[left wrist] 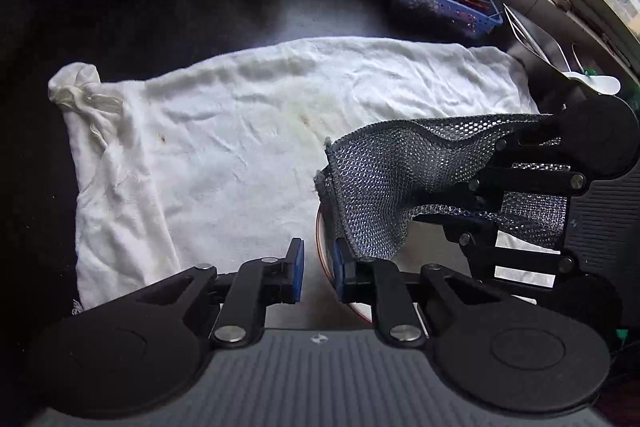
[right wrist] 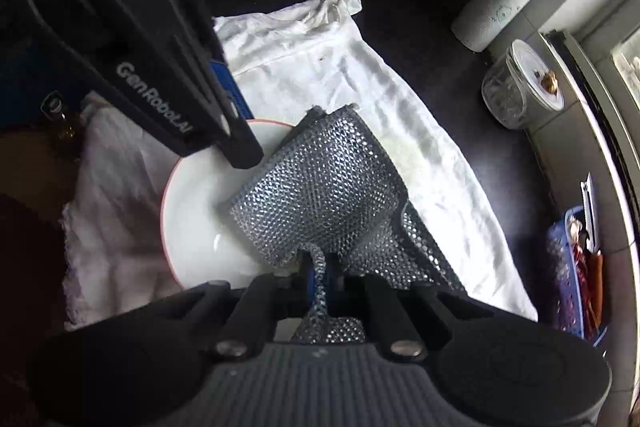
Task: Clean bowl
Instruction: 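Keep scrubbing the bowl interior with the mesh pad in the right gripper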
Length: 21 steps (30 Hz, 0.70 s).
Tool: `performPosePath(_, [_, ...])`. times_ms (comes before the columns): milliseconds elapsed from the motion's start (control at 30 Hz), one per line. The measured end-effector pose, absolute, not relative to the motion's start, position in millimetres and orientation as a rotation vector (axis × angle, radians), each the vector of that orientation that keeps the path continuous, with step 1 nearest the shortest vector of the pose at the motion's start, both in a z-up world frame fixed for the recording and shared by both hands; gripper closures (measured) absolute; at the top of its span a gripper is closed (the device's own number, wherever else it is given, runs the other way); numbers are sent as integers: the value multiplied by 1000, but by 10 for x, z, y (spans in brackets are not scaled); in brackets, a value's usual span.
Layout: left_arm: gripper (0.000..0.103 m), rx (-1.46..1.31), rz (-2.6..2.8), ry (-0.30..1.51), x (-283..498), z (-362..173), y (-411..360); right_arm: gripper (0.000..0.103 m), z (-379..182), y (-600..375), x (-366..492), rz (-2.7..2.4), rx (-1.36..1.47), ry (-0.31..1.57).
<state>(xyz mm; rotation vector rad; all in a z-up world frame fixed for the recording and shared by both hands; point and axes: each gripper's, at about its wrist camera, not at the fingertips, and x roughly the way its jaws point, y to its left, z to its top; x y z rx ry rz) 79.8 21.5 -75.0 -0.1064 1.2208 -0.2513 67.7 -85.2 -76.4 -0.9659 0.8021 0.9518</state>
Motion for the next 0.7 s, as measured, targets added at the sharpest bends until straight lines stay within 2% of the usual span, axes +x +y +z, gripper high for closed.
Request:
performPosePath(100, [97, -211, -214, 1245, 710, -870, 263, 98, -791, -886, 690, 961, -964, 804])
performPosePath(267, [96, -567, -74, 1243, 522, -970, 484, 98, -839, -937, 725, 921, -863, 882])
performPosePath(567, [89, -995, 106, 1249, 254, -1141, 657, 95, -882, -1125, 880, 900, -360, 1170])
performPosePath(600, [89, -999, 99, 1246, 238, -1145, 656, 90, -878, -1145, 867, 904, -320, 1187])
performPosePath(700, [89, -858, 40, 1236, 273, -1053, 543, 91, -868, -1195, 848, 920, -253, 1203])
